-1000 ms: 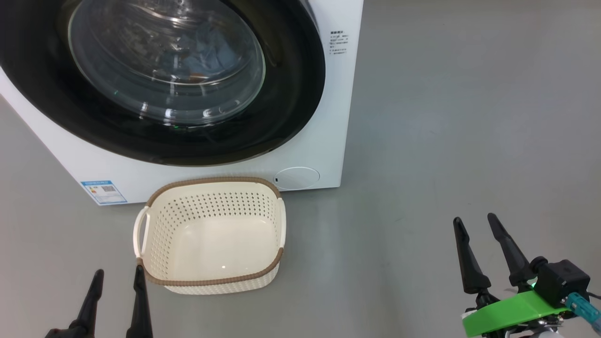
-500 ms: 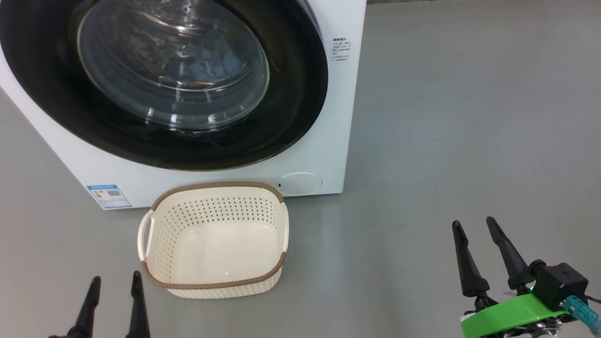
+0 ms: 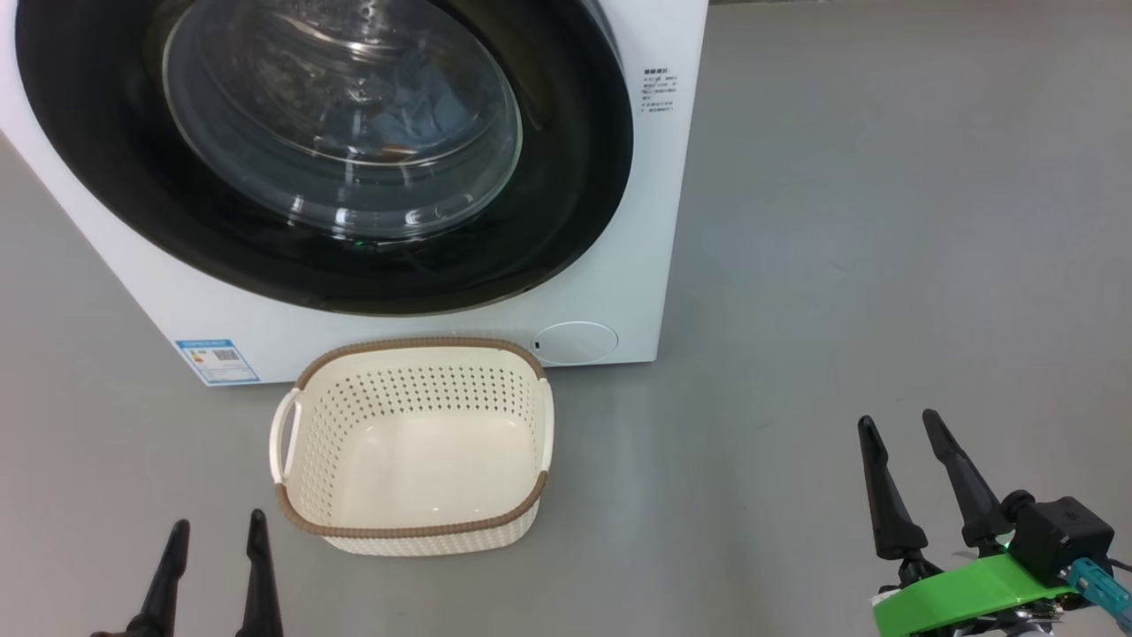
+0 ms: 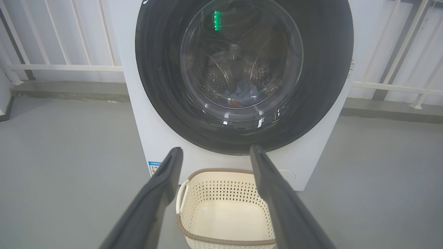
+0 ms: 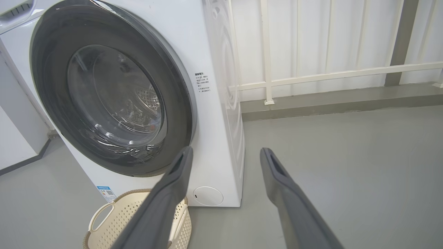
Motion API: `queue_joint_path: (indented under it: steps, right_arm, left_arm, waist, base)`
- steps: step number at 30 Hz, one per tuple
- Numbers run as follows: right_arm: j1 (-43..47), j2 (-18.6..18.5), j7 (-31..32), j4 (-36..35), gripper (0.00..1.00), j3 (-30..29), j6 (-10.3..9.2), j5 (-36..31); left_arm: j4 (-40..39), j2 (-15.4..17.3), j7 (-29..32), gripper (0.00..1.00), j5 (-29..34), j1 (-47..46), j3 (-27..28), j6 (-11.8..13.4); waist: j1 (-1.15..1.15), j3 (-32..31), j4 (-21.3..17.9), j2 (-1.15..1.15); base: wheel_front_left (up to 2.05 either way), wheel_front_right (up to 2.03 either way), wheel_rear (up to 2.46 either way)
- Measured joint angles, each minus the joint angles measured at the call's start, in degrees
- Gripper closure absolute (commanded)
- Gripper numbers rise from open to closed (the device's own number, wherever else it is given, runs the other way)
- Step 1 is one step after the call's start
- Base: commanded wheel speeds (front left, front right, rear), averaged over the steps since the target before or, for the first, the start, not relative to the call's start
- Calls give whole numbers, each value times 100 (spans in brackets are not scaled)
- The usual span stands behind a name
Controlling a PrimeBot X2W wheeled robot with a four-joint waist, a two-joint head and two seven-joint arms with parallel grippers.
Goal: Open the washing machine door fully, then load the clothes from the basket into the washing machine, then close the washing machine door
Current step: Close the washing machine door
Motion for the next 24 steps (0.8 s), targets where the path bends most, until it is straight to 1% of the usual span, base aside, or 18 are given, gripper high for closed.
queue_joint_path:
  steps: [24]
  right_arm:
    - [0,8,1,0,0,1,0,-47]
  left_arm:
    - [-34,1,0,0,5,-2,-15,-1]
  waist:
    - [0,21,130,0]
  base:
    - [0,0,0]
